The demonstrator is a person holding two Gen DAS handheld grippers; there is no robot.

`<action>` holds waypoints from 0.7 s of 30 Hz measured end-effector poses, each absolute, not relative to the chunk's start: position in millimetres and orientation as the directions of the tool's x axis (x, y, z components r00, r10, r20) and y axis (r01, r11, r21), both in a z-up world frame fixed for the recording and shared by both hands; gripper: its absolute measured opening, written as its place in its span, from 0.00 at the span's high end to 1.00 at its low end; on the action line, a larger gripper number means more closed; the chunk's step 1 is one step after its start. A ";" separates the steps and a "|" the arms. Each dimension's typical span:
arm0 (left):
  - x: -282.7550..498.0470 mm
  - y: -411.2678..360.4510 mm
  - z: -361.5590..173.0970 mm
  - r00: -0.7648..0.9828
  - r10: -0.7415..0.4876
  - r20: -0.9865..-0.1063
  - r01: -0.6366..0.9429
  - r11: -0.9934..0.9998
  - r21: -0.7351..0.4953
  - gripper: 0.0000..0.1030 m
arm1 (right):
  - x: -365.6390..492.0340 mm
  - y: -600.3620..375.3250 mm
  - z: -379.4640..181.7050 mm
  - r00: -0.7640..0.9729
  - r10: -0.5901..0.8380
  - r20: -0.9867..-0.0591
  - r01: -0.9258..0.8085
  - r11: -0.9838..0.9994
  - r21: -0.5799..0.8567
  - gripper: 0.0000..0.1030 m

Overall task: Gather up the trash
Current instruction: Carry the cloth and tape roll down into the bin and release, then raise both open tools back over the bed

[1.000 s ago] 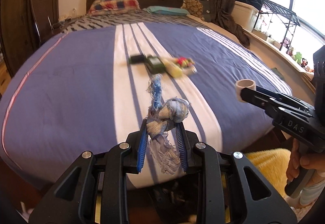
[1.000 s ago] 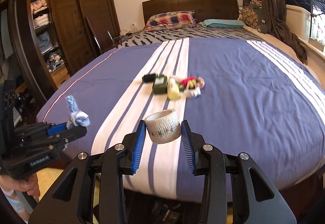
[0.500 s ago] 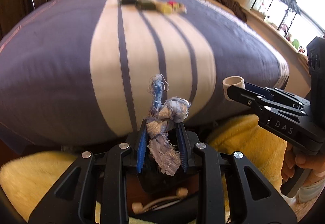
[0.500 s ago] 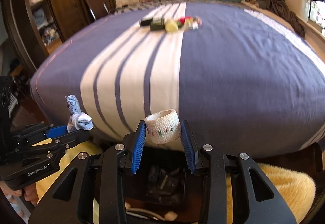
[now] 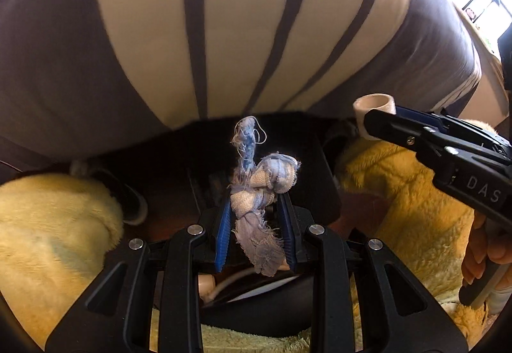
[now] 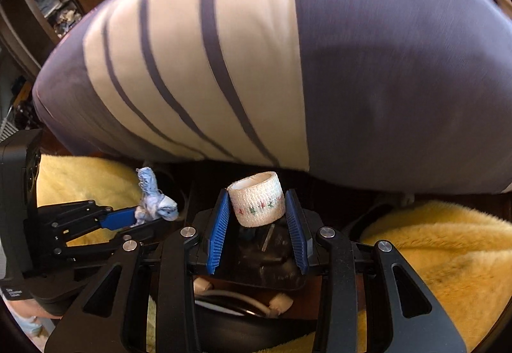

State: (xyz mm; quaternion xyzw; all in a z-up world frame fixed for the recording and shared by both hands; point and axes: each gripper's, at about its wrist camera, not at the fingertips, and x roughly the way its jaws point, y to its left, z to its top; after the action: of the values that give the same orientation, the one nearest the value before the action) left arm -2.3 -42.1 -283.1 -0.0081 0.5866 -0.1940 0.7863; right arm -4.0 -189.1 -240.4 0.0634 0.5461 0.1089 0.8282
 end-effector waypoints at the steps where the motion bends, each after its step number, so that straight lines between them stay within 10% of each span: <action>1: -0.9 -43.5 -288.0 0.226 -0.312 -0.923 0.298 0.924 -0.240 0.75 | -3.2 -188.5 -244.9 0.369 0.252 -0.895 -0.109 0.968 0.228 0.65; 7: 3.7 -42.0 -298.8 0.194 -0.327 -0.925 0.293 0.919 -0.263 0.67 | -0.8 -188.0 -255.4 0.348 0.254 -0.903 -0.095 0.967 0.236 0.63; 13: -0.7 -40.0 -294.5 0.214 -0.312 -0.926 0.282 0.927 -0.247 0.50 | 2.0 -191.9 -245.7 0.381 0.248 -0.891 -0.072 0.968 0.238 0.40; 21: -3.5 -29.8 -237.0 0.394 -0.237 -0.888 0.295 0.948 -0.122 0.10 | 0.1 -215.0 -190.7 0.526 0.220 -0.822 -0.037 0.971 0.236 0.16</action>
State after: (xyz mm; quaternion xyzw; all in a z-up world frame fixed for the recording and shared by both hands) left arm -3.5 -29.8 -237.0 0.0275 0.5270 -0.1592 0.8344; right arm 0.1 -215.0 -190.7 0.0949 0.4811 0.0740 0.8683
